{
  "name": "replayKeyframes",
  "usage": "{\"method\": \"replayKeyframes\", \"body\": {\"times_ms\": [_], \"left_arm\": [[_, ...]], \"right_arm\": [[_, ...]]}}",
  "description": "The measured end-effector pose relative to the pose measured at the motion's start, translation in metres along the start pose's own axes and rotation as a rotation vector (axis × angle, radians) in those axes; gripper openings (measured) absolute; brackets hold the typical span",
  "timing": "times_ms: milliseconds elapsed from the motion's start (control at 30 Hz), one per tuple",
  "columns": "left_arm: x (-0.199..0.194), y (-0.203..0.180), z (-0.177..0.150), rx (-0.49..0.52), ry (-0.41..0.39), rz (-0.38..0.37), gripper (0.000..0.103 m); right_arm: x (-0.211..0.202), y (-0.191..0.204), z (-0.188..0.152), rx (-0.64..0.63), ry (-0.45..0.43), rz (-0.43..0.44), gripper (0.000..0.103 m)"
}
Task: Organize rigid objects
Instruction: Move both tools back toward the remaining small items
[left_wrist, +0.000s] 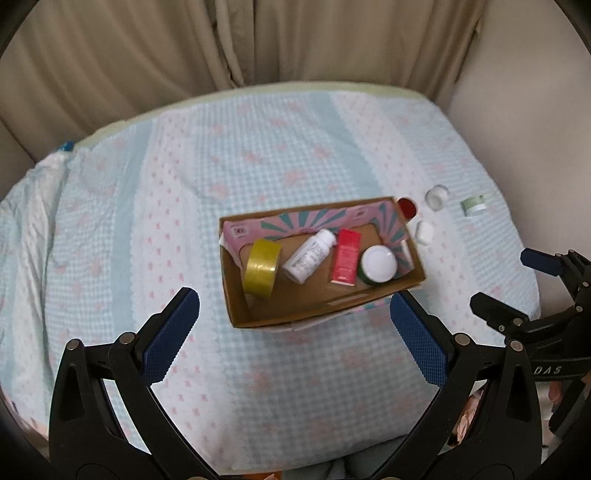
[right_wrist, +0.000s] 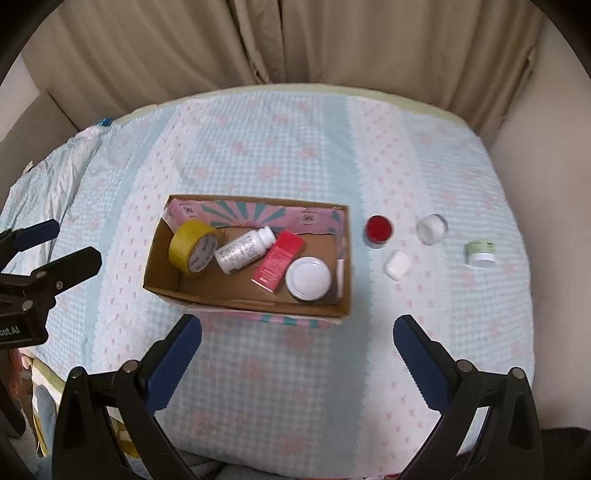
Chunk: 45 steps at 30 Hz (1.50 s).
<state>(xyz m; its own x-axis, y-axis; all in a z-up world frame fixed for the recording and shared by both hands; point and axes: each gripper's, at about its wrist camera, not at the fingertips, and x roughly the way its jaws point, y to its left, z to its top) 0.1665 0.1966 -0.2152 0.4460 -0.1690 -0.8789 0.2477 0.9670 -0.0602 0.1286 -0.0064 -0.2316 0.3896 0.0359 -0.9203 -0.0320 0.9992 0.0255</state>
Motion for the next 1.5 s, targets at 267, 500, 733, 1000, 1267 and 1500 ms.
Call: {"method": "replayKeyframes", "body": {"times_ms": [267,500,733,1000,1267,1500], "left_arm": [[-0.049,-0.046,-0.004,0.038,-0.105,-0.001,0.103],[-0.051,-0.108,0.002,0.028,-0.139,-0.001,0.103],[-0.036,-0.192,0.016,-0.031,-0.153,0.05,0.103],[0.003,-0.276,0.031,-0.131,-0.136,0.046,0.103],[0.059,-0.311,0.037,-0.145,-0.055,0.042,0.103],[0.126,-0.314,0.048,-0.133,0.033,0.031,0.103]], "right_arm": [[-0.053,-0.047,-0.013,0.077,-0.044,-0.049,0.103],[-0.07,-0.106,-0.021,0.066,-0.093,-0.074,0.103],[-0.071,-0.196,-0.016,0.017,-0.128,-0.062,0.103],[-0.053,-0.293,0.006,-0.004,-0.143,-0.044,0.103],[-0.006,-0.349,0.026,0.066,-0.088,-0.007,0.103],[0.051,-0.373,0.042,0.159,-0.013,0.03,0.103]]}}
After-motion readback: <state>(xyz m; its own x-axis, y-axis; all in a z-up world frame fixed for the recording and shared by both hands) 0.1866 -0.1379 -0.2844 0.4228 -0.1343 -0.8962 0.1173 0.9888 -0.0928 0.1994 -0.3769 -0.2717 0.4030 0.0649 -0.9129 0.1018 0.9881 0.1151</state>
